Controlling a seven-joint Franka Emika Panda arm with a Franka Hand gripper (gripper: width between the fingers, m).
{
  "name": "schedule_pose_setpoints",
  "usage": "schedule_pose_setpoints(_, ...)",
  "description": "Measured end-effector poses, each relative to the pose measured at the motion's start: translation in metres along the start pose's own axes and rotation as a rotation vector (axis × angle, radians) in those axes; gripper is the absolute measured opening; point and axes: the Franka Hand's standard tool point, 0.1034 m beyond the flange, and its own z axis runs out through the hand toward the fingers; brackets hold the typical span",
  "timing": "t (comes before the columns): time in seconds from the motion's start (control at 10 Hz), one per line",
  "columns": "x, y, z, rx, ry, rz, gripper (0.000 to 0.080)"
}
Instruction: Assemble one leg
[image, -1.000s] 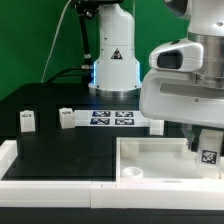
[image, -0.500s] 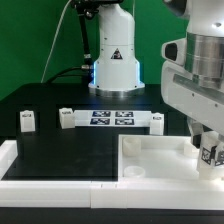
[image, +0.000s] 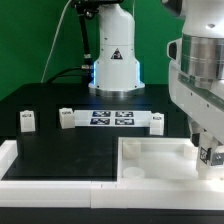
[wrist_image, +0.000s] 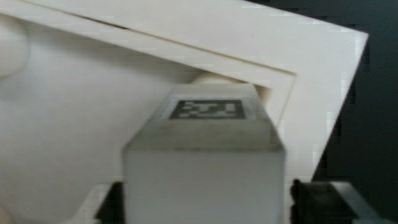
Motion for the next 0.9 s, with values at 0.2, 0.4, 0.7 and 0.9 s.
schedule_pose_setpoints(0.2,-0.007,-0.002,-0.001,0.016,0.001,-0.186,0.0553)
schedule_pose_setpoints(0.4,-0.013,-0.002,0.0,0.021,0.003,-0.438,0.0645)
schedule_pose_setpoints(0.7,-0.015,-0.005,0.0,0.036,0.018,-0.825,0.0649)
schedule_pose_setpoints(0.9,-0.015,-0.005,-0.001,0.028,0.031,-1.068,0.0649)
